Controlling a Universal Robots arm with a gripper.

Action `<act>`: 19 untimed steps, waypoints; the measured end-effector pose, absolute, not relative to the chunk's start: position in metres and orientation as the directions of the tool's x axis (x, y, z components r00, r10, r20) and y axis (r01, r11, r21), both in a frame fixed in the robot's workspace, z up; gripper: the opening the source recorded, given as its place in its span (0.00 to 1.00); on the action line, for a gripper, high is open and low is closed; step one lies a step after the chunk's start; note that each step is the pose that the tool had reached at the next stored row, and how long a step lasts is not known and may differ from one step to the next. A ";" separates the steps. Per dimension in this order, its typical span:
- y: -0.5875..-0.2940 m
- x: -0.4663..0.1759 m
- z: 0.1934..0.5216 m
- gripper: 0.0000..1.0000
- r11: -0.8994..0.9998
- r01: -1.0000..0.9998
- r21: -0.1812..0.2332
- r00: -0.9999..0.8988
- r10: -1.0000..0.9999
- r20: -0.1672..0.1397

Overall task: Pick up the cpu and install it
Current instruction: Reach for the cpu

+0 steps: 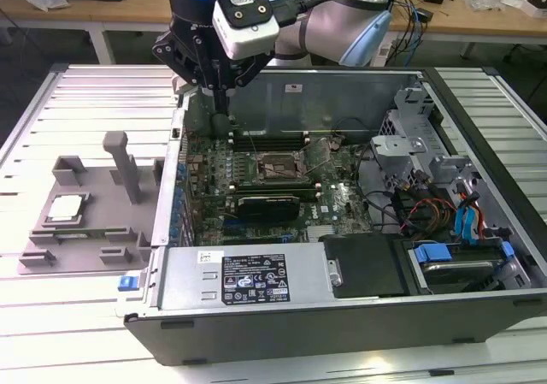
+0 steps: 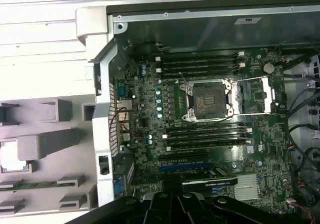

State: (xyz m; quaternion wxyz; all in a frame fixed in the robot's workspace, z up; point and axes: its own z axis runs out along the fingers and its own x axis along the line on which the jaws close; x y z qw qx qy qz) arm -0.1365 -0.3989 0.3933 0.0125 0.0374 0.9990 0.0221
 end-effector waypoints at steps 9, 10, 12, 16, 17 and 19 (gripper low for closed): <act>-0.399 -0.150 0.393 0.11 0.996 0.074 0.045 -0.997 0.075 -0.023; -0.399 -0.150 0.393 0.11 0.996 0.074 0.045 -0.997 0.075 -0.023; -0.399 -0.151 0.393 0.11 0.996 0.074 0.045 -0.997 0.075 -0.023; -0.399 -0.152 0.393 0.11 0.996 0.074 0.045 -0.997 0.075 -0.023; -0.399 -0.152 0.393 0.11 0.996 0.074 0.045 -0.997 0.075 -0.023; -0.399 -0.152 0.393 0.11 0.996 0.074 0.045 -0.997 0.075 -0.023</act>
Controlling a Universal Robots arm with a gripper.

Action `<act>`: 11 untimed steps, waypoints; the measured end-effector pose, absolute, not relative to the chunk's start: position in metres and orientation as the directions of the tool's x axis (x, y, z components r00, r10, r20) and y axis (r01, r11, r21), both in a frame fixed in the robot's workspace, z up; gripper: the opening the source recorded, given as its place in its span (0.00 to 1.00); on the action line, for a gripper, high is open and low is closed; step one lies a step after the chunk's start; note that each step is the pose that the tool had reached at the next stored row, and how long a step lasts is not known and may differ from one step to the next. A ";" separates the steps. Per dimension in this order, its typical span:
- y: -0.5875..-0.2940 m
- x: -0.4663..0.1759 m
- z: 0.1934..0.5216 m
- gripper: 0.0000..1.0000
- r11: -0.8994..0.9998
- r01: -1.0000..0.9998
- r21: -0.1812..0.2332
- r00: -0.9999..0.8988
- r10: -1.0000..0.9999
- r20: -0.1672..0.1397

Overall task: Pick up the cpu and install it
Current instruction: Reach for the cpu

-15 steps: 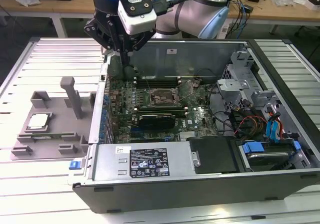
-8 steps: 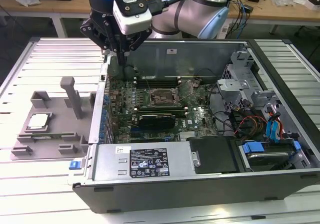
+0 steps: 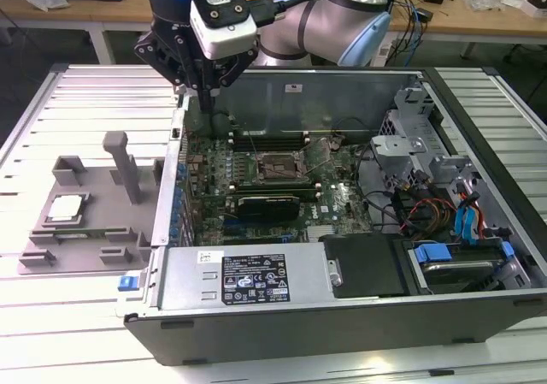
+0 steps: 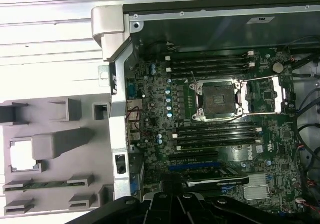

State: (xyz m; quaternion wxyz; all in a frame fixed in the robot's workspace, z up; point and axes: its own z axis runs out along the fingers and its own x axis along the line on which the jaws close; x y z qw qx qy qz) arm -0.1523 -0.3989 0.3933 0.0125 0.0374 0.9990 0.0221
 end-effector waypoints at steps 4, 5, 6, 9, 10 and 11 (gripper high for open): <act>-0.399 -0.154 0.393 0.11 0.996 0.074 0.045 -0.997 0.075 -0.023; -0.399 -0.154 0.393 0.11 0.996 0.074 0.045 -0.997 0.075 -0.023; -0.399 -0.154 0.393 0.11 0.996 0.074 0.045 -0.997 0.075 -0.023; -0.399 -0.155 0.393 0.11 0.996 0.074 0.045 -0.997 0.075 -0.023; -0.399 -0.156 0.393 0.11 0.996 0.074 0.045 -0.997 0.075 -0.023; -0.399 -0.157 0.393 0.11 0.996 0.074 0.045 -0.997 0.075 -0.023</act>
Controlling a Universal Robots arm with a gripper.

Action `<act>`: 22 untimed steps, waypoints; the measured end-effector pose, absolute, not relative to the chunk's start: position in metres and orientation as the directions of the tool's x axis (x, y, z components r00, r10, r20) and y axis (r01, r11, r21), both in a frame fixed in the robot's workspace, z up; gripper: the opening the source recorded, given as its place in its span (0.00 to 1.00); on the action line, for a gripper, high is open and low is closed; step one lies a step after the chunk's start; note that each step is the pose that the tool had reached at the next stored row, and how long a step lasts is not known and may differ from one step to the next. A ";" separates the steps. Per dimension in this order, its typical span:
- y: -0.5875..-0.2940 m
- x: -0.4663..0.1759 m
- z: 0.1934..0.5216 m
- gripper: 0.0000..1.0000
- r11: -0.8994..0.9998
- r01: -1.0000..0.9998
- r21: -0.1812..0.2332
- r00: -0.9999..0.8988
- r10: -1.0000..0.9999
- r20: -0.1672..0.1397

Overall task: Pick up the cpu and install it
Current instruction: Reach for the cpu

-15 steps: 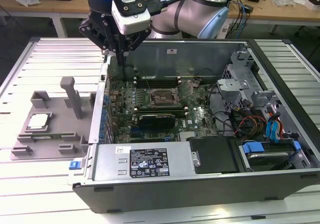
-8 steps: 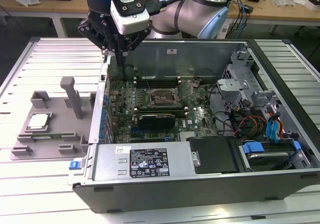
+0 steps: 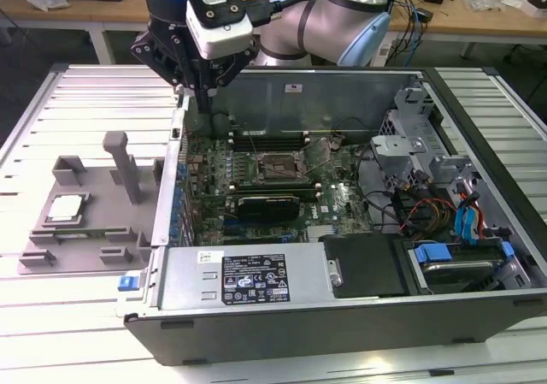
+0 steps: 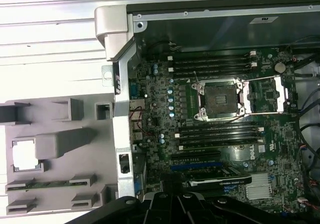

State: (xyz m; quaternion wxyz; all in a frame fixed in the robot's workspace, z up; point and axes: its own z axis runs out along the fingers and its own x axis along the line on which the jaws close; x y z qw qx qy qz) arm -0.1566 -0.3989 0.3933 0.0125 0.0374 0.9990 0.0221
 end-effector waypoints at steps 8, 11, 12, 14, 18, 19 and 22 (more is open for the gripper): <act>-0.399 -0.162 0.393 0.11 0.996 0.074 0.045 -0.997 0.075 -0.023; -0.399 -0.164 0.393 0.11 0.996 0.074 0.045 -0.997 0.075 -0.023; -0.399 -0.164 0.393 0.11 0.996 0.074 0.045 -0.997 0.075 -0.023; -0.399 -0.165 0.393 0.11 0.996 0.074 0.045 -0.997 0.075 -0.023; -0.399 -0.169 0.393 0.11 0.996 0.074 0.045 -0.997 0.075 -0.023; -0.399 -0.171 0.393 0.11 0.996 0.074 0.045 -0.997 0.075 -0.023; -0.399 -0.175 0.393 0.11 0.996 0.074 0.045 -0.997 0.075 -0.023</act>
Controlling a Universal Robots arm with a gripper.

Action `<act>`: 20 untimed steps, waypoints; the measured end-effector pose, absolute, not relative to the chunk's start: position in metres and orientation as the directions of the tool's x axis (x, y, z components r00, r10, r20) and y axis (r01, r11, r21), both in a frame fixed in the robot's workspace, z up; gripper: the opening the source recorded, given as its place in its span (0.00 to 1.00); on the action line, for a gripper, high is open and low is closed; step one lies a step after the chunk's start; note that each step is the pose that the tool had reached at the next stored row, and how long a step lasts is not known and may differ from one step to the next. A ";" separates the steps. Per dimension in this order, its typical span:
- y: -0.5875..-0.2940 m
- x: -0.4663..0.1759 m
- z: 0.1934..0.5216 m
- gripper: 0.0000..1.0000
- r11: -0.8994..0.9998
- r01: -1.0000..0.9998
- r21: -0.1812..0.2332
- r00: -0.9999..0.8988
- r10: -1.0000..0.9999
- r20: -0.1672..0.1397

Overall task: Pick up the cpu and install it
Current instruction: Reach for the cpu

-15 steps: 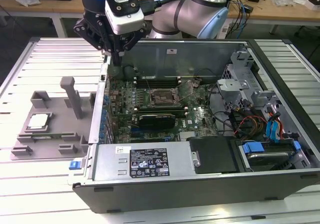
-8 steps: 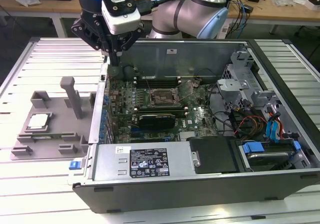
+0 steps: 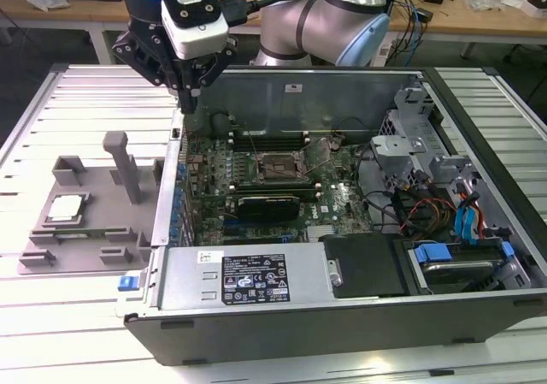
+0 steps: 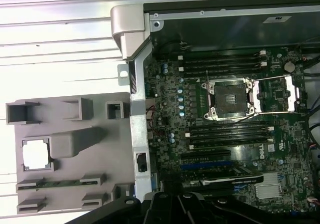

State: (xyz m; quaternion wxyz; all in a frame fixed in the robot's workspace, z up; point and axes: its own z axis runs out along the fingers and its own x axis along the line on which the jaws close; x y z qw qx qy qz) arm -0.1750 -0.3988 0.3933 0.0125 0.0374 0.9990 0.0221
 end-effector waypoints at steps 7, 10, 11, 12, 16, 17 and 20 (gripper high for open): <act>-0.399 -0.182 0.393 0.11 0.996 0.074 0.045 -0.997 0.075 -0.023; -0.399 -0.183 0.393 0.11 0.996 0.074 0.045 -0.997 0.075 -0.023; -0.399 -0.184 0.393 0.11 0.996 0.074 0.045 -0.997 0.075 -0.023; -0.399 -0.185 0.393 0.11 0.996 0.074 0.045 -0.997 0.075 -0.023; -0.399 -0.188 0.393 0.11 0.996 0.074 0.045 -0.997 0.075 -0.023; -0.399 -0.189 0.393 0.11 0.996 0.074 0.045 -0.997 0.075 -0.023; -0.399 -0.190 0.393 0.11 0.996 0.074 0.045 -0.997 0.075 -0.023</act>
